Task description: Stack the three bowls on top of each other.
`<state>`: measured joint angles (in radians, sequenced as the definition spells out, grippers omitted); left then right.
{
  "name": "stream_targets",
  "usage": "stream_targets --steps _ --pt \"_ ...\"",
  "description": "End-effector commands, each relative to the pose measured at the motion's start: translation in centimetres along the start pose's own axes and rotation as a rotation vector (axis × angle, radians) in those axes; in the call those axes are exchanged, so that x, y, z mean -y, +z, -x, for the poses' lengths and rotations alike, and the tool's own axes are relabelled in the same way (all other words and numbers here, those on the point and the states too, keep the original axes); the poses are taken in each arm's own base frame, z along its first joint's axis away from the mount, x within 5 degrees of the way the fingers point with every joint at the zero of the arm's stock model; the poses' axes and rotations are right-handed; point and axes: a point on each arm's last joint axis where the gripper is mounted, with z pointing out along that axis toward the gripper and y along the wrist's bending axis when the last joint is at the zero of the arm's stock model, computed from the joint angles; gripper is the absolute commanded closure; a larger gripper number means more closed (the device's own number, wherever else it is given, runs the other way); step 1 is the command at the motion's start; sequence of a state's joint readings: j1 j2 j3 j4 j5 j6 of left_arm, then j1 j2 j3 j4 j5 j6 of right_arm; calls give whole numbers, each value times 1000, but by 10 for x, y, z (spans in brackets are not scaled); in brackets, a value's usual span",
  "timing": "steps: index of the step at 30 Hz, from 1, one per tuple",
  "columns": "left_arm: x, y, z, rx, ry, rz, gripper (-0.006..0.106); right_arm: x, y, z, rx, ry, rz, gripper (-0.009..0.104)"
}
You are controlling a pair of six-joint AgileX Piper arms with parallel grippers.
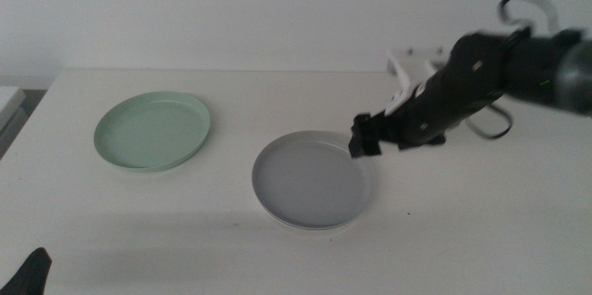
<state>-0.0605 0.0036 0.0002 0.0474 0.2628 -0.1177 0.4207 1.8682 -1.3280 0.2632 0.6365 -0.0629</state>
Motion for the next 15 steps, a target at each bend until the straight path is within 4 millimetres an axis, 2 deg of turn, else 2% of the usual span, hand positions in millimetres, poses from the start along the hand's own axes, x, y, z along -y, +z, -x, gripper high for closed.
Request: stream_targets --steps 1,4,6,9,12,15 --pt "0 0 1 16 -1 1 7 -11 -48 3 58 -141 27 6" --pt "0 0 1 16 -1 1 7 -24 -107 -6 171 -205 86 5" --pt "0 0 1 16 -1 1 7 -30 -143 -23 268 -236 125 6" --pt "0 0 1 16 -1 1 7 -36 -195 -63 434 -321 171 6" --pt "0 0 1 16 -1 1 7 -40 -235 -100 582 -392 207 6" --pt "0 0 1 16 -1 1 7 -44 -262 -118 671 -405 235 6"
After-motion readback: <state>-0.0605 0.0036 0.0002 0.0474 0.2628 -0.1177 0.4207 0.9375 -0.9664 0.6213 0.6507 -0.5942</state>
